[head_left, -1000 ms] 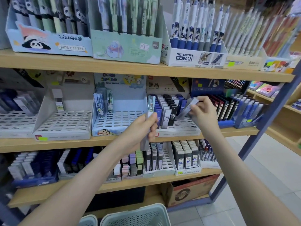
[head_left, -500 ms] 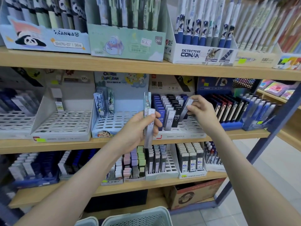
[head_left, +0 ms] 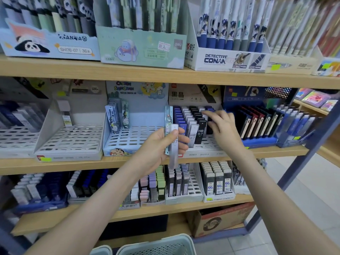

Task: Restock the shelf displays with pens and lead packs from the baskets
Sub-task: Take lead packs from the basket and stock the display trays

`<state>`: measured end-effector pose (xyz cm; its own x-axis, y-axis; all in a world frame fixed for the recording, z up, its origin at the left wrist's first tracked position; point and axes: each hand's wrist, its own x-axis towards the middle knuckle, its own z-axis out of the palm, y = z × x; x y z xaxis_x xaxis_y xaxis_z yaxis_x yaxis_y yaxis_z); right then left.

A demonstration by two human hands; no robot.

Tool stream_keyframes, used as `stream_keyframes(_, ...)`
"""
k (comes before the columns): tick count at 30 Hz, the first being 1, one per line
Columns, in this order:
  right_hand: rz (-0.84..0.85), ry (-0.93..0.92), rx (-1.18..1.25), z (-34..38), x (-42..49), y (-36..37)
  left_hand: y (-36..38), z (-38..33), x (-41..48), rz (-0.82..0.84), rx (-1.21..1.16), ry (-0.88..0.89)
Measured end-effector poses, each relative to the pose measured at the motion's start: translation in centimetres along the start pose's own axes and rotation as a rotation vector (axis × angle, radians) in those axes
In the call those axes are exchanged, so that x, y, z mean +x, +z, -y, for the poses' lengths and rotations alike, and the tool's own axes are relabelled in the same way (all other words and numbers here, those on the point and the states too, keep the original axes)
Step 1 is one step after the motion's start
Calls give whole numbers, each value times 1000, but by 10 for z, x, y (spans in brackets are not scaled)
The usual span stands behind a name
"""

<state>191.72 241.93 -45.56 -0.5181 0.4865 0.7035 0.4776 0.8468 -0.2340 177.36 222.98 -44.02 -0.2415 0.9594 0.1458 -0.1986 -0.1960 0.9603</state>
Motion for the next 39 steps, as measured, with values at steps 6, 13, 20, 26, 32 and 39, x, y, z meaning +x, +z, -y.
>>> stream_keyframes(6, -169, 92, 136, 30, -11, -27, 7, 4, 1, -23, -14, 13)
stream_keyframes(13, 238, 153, 560, 111, -40, -56, 30, 5, 3, -102, -67, 84)
stream_keyframes(20, 217, 269, 545, 109, -45, -57, 48, 1, 3, -76, -102, 85)
stream_keyframes(26, 80, 609, 643, 55, -33, -61, 37, 5, 7, -152, -43, 119)
stream_keyframes(32, 2, 777, 583, 23, -20, -40, 26, 2, 8, -174, -72, 113)
stream_keyframes(39, -16, 773, 523, 24, -14, -14, 20, 5, 9, -205, -53, 107)
